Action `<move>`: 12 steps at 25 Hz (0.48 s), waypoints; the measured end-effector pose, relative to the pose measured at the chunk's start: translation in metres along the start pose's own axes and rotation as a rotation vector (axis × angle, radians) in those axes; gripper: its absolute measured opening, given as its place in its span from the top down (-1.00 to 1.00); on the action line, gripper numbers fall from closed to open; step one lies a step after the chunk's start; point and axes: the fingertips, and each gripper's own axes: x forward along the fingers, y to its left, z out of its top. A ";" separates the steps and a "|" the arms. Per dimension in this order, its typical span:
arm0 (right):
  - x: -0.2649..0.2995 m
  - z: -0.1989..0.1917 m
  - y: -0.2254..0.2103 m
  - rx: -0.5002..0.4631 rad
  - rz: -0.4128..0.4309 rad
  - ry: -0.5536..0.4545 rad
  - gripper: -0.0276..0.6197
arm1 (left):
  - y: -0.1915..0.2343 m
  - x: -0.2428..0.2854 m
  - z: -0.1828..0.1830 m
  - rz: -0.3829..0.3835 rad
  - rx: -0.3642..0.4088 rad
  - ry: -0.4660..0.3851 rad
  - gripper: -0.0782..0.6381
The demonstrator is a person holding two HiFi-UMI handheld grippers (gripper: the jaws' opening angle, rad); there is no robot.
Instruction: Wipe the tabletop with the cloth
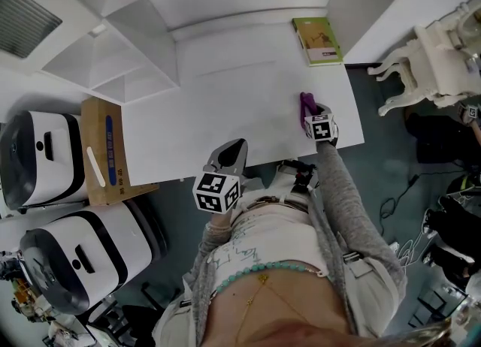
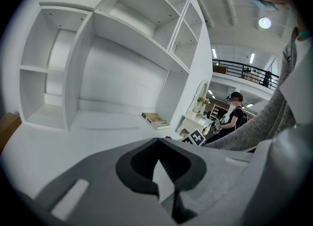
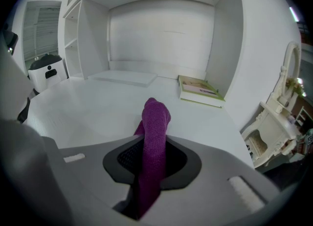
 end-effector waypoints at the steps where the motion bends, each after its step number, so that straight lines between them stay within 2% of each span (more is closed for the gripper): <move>1: 0.000 0.001 0.002 -0.002 0.000 -0.001 0.65 | 0.001 -0.002 -0.001 0.000 0.000 0.000 0.78; 12: 0.001 0.009 0.031 -0.012 -0.001 -0.009 0.64 | 0.020 -0.028 -0.010 0.023 -0.007 -0.007 0.78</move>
